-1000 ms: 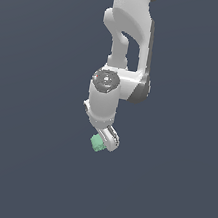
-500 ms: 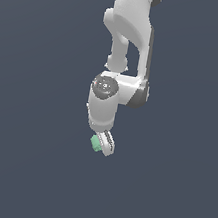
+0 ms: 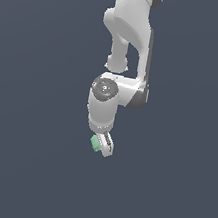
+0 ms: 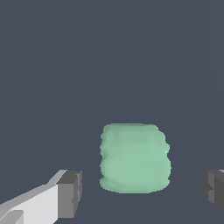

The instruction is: Pick up the object and move it to a goal position.

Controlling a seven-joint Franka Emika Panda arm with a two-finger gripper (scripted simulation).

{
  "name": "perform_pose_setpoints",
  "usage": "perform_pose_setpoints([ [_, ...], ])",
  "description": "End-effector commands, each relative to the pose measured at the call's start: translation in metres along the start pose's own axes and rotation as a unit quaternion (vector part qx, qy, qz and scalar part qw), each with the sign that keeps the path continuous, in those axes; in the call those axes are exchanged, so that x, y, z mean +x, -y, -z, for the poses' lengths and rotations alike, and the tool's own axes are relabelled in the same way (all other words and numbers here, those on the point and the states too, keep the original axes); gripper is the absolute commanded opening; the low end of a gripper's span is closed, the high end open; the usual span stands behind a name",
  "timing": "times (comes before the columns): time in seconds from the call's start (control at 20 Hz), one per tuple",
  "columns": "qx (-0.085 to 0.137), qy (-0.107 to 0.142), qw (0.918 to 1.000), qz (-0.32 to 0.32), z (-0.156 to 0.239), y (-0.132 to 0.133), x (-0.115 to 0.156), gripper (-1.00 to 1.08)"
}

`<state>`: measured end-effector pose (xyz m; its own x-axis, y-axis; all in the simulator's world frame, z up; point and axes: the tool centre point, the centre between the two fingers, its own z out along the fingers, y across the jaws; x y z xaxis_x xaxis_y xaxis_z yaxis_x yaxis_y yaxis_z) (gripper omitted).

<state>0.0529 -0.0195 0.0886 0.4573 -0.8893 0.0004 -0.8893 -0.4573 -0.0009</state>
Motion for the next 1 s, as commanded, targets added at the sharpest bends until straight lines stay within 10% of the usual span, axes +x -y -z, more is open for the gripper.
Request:
perform_pose_setpoints([
  [0.0, -0.001, 0.000, 1.0000, 0.000, -0.007, -0.001, 0.000, 1.00],
  [0.6, 0.000, 0.000, 1.0000, -0.002, -0.047, 0.000, 0.000, 1.00],
  [0.65, 0.000, 0.000, 1.0000, -0.002, -0.047, 0.000, 0.000, -1.00],
  [0.95, 0.000, 0.000, 1.0000, -0.002, -0.047, 0.000, 0.000, -1.00],
])
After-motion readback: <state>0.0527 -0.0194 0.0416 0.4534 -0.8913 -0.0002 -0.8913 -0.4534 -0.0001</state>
